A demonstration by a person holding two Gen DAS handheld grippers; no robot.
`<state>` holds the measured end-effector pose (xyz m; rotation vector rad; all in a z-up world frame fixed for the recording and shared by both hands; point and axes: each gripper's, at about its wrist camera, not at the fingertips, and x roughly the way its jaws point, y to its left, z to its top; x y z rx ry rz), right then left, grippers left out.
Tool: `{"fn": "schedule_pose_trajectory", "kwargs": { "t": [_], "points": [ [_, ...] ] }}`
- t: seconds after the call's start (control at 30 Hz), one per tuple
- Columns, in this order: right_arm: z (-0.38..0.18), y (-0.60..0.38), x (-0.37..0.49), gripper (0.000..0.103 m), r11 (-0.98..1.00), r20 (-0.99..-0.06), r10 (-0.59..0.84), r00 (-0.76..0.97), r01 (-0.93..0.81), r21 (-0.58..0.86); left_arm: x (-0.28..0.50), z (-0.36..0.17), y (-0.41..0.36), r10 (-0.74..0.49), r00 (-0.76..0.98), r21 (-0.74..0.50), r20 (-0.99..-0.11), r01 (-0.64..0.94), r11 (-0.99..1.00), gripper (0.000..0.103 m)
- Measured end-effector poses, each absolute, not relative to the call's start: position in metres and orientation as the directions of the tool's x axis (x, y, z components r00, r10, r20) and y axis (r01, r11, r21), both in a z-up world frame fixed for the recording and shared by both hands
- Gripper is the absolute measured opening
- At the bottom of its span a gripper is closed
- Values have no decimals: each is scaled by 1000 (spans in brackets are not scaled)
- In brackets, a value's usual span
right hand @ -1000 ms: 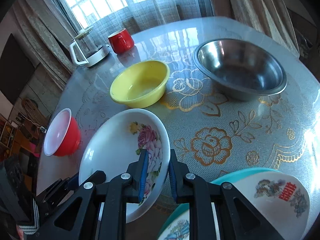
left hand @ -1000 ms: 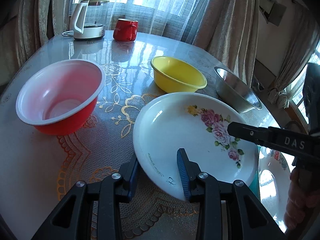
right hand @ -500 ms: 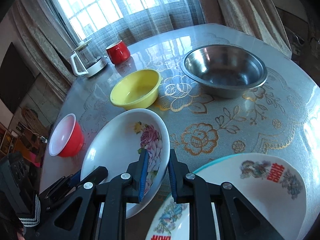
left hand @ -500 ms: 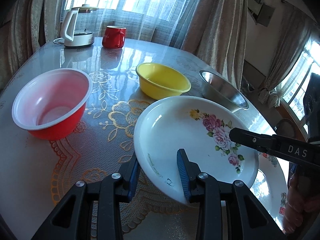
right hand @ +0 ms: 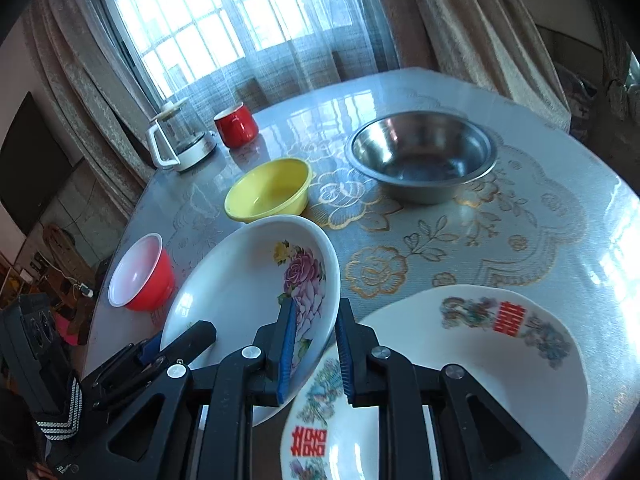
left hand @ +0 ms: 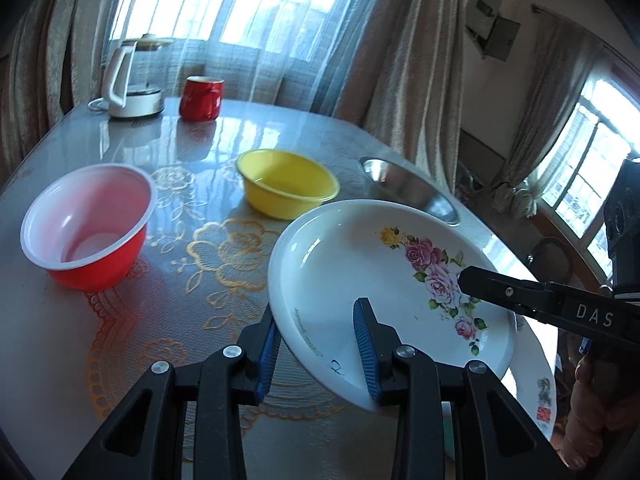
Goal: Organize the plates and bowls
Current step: 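Lift the floral plate with the right gripper and carry it over the stacked plates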
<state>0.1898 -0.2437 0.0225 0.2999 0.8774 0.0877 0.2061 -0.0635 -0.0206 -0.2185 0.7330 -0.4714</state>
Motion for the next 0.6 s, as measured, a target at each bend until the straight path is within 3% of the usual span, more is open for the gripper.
{"fn": "schedule_pose_trajectory", "kwargs": {
  "t": [0.6],
  "points": [
    [29,-273,135,19,942,-719,144,680,128,310,179,-16,-99,-542,623,-302,-564,455,838,36]
  ]
}}
